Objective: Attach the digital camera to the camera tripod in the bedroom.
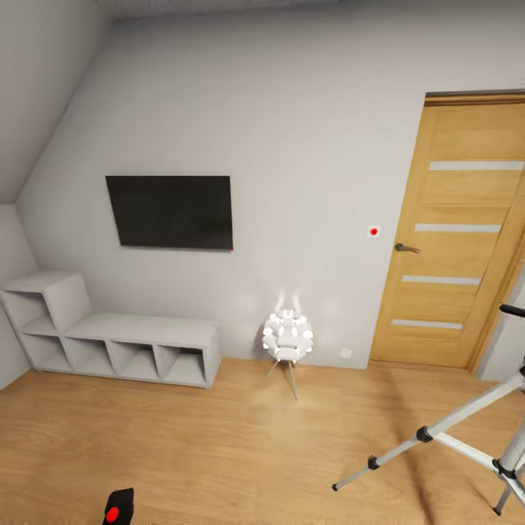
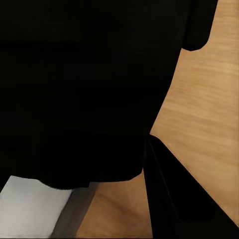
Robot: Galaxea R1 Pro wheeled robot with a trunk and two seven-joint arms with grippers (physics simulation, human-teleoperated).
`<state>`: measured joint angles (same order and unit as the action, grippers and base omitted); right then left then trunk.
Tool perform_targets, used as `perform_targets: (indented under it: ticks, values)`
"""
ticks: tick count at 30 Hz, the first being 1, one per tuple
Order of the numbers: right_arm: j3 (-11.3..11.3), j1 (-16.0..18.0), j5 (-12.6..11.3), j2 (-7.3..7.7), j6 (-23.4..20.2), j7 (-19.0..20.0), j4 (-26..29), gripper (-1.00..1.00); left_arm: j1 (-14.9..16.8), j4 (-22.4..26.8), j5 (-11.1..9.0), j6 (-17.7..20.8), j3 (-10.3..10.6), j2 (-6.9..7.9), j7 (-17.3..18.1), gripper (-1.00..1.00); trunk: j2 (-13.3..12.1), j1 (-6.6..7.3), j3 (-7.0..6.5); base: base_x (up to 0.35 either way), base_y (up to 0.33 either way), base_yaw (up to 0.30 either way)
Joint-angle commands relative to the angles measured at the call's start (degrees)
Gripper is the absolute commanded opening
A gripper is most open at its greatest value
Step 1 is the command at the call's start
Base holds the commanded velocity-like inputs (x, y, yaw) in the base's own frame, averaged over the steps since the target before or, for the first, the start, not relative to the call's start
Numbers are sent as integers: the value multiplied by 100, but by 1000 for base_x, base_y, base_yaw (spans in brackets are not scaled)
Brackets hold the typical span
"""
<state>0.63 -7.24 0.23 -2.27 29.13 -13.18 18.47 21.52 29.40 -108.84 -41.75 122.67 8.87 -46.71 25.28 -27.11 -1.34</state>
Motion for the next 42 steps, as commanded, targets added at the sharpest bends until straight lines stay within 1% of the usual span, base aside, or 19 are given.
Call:
perform_targets:
  ticks: [1,6,16,19,20,21,22,24,25,27,31,35,38,40,42]
  values:
    - [8,-5,3,-6,6,-26,12,100,10,28,4,1,48,0,-33,-100,4,1,1,-258,0,-1]
    - [15,-5,10,-16,24,-20,46,100,10,102,4,1,54,7,-31,-100,4,1,1,-128,0,-1]
    - [16,-5,12,-27,24,-18,199,100,6,211,2,9,91,26,-25,-100,4,1,1,-12,0,0]
    - [16,-5,12,-27,24,-19,205,100,4,312,-2,11,218,39,-28,-100,4,1,1,0,0,0]
    - [16,-5,12,-28,23,-18,207,100,3,373,-3,13,325,45,-29,-100,4,1,1,0,0,0]
    - [16,-5,12,-28,23,-20,207,100,3,406,-4,14,387,48,-30,-100,4,1,1,0,0,0]
    - [16,-5,12,-28,23,-21,208,100,2,476,-4,16,517,58,-30,-100,4,1,1,0,0,0]
    - [16,-5,12,-28,23,-23,208,100,2,559,-5,17,641,79,-30,-100,4,1,1,0,0,0]
    - [16,-5,12,-28,23,-24,209,100,2,656,-8,17,746,98,-30,-100,4,1,1,0,0,0]
    - [16,-5,12,-28,23,-23,209,100,-7,818,-11,18,849,115,-31,-100,4,1,1,0,0,0]
    - [16,-5,12,-29,23,-23,209,100,-25,993,-13,18,921,125,-31,-100,4,1,1,0,0,0]
    - [16,-5,12,-28,23,-24,209,100,-190,1091,-14,18,1030,131,-26,-100,4,1,1,0,0,0]
    - [16,-5,12,-28,23,-25,209,100,-401,1089,-14,18,1067,131,-21,-100,4,1,1,0,0,0]
    - [16,-5,12,-28,23,-26,211,100,-602,1060,-14,18,1079,132,-17,-100,4,1,1,0,0,0]
    - [16,-5,12,-28,23,-26,211,100,-908,966,-14,16,1087,129,-15,-100,4,1,1,0,0,0]
